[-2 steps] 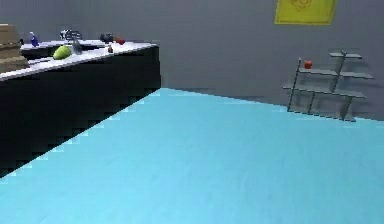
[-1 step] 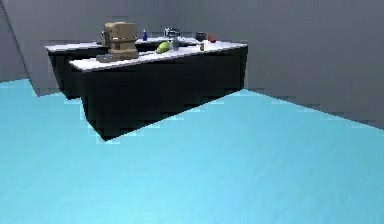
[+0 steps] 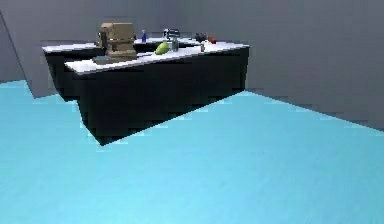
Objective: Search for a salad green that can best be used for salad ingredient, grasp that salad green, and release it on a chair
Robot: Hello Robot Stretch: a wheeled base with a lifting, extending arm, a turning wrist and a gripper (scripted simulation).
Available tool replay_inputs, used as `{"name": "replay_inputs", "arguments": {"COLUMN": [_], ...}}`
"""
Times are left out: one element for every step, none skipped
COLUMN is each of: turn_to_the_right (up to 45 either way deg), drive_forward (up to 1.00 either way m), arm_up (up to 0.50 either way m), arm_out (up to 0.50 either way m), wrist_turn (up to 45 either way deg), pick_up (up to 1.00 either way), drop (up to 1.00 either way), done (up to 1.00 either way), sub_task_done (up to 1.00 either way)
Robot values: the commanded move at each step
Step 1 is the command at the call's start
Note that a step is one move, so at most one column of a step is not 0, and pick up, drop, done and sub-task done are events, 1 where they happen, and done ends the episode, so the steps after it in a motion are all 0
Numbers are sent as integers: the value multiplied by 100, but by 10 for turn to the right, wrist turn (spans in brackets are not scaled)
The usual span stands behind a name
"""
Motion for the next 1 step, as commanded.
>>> {"name": "replay_inputs", "arguments": {"turn_to_the_right": [0], "drive_forward": [50], "arm_up": [0], "arm_out": [0], "wrist_turn": [0], "pick_up": [0], "drop": [0], "done": [0], "sub_task_done": [0]}}
